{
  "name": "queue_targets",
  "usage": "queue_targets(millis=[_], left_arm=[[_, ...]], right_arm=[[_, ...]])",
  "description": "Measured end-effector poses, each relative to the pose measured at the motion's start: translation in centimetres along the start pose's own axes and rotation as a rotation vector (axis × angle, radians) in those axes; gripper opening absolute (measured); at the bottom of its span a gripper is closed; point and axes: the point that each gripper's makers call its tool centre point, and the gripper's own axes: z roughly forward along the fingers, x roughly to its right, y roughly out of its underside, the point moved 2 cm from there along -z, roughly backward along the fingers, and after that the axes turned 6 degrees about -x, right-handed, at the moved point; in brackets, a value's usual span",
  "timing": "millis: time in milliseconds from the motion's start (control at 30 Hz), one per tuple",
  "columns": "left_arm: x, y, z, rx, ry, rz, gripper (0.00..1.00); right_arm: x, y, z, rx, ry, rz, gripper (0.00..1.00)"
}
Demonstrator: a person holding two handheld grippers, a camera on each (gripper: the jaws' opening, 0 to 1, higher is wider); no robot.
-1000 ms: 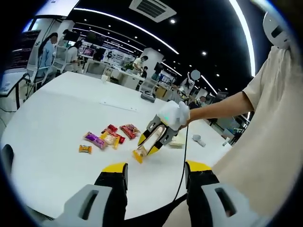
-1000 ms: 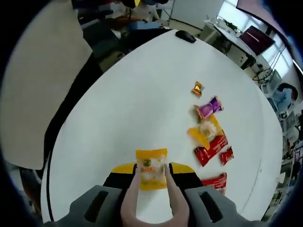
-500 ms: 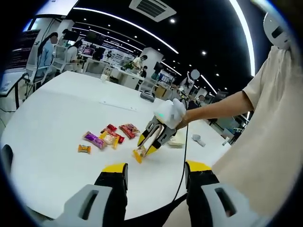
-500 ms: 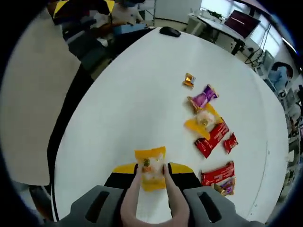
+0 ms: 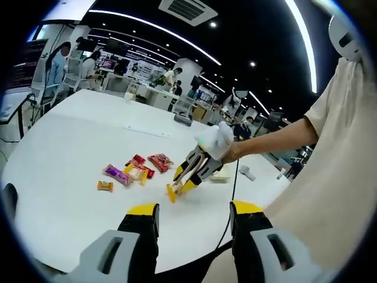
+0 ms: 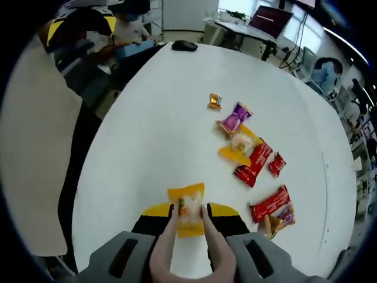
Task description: Place the target food into the container with the food tongs after gripping and lifting it, then release it inside without dropping or visibly crushing the food.
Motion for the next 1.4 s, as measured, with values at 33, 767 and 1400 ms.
queue_targets(millis=[33, 767, 1400], left_arm=[[0.0, 0.0, 0.0, 0.0, 0.0, 0.001, 0.48], [2.8, -1.7, 1.7, -0.036, 0.079, 0.121, 0.49], [4.7, -2.9, 3.9, -0.063, 0.133, 0.201, 0.52]], right_arm=[[0.1, -0.1, -0.3, 0.011, 0.01, 0.012, 0.21], [3.1, -0.2, -8.4, 0.289, 0.275, 0.4, 0.22], [4.8, 6.6, -15.4, 0.461, 0.5, 0.753, 0.22]])
